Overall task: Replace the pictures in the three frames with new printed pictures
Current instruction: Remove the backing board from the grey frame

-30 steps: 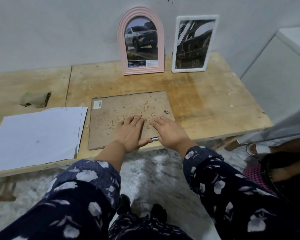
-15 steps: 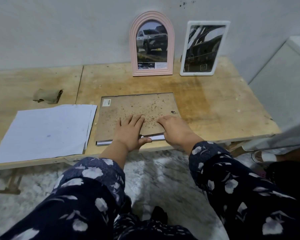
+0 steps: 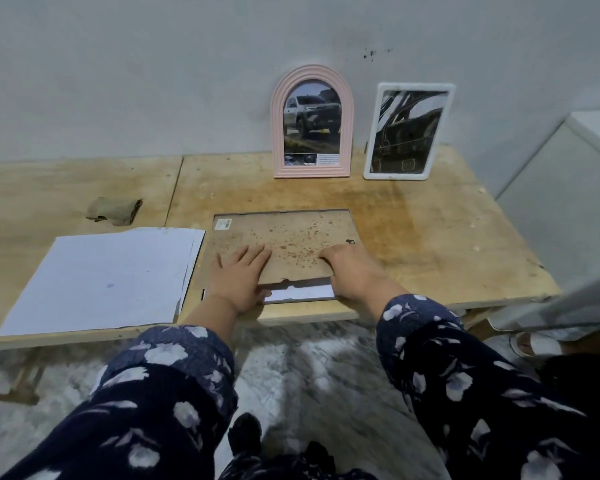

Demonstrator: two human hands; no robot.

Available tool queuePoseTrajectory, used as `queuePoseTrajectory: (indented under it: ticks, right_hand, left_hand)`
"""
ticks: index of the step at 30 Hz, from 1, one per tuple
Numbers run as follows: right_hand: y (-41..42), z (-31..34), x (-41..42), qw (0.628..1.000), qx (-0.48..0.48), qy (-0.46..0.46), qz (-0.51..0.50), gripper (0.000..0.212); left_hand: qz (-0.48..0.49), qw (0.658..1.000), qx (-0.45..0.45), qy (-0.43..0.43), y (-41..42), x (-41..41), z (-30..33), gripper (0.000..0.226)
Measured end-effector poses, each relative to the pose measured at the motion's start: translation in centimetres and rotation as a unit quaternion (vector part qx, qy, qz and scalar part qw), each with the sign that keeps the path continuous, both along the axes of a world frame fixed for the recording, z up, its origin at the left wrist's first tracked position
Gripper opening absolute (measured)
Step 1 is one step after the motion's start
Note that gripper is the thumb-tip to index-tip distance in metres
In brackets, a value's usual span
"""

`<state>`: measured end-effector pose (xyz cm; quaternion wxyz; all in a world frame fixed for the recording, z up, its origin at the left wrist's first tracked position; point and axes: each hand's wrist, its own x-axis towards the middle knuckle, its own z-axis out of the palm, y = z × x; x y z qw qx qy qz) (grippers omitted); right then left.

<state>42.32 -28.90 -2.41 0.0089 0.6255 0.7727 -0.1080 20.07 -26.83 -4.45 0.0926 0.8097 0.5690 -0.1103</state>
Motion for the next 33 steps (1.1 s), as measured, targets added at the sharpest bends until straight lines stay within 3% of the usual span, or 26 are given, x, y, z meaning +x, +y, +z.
queuePoseTrajectory:
  ticks: [7, 9, 11, 13, 15, 16, 17, 21, 25, 27, 33]
  right_hand:
    - [-1.1, -1.6, 0.4, 0.998, 0.041, 0.024, -0.029, 0.059]
    - [-1.5, -1.9, 0.9, 0.996, 0.055, 0.018, -0.066, 0.066]
    - [-1.8, -1.7, 1.4, 0.984, 0.053, 0.074, -0.151, 0.074]
    - [-1.4, -1.2, 2.0, 0.924, 0.013, 0.247, -0.291, 0.077]
    - [-0.4, -0.8, 2.3, 0.793, -0.050, 0.443, -0.415, 0.069]
    - [0.1, -0.6, 2.4, 0.738, -0.075, 0.499, -0.448, 0.062]
    - [0.5, -0.6, 2.5, 0.708, -0.089, 0.525, -0.464, 0.057]
    - [1.2, 0.1, 2.0, 0.644, -0.120, 0.562, -0.505, 0.047]
    - [1.5, 1.3, 1.1, 0.577, -0.113, 0.619, -0.521, 0.026]
    - [1.3, 1.6, 1.0, 0.571, -0.102, 0.626, -0.522, 0.021]
    - [1.2, 0.9, 4.4, 0.624, -0.046, 0.572, -0.530, 0.032]
  left_hand:
    - [0.016, 0.999, 0.032, -0.007, -0.6, -1.0, -0.1, 0.075]
    - [0.053, 0.997, 0.054, -0.015, -0.4, -2.6, 0.1, 0.070]
    - [0.101, 0.992, 0.065, -0.024, -0.4, -4.1, 0.1, 0.065]
    - [0.148, 0.986, 0.058, -0.043, -0.7, -4.9, 0.2, 0.058]
    - [0.177, 0.980, 0.047, -0.076, -1.0, -5.0, 0.1, 0.050]
    - [0.182, 0.978, 0.046, -0.093, -1.1, -4.9, 0.0, 0.048]
    - [0.189, 0.975, 0.046, -0.108, -1.2, -4.7, -0.2, 0.047]
    - [0.253, 0.944, 0.039, -0.209, -1.5, -4.1, -0.1, 0.040]
    - [0.232, 0.953, 0.070, -0.182, -2.2, -4.4, 0.3, 0.049]
    - [0.233, 0.958, 0.079, -0.149, -2.8, -4.3, 0.4, 0.053]
    - [0.190, 0.962, 0.129, -0.150, -1.5, -0.8, 1.6, 0.051]
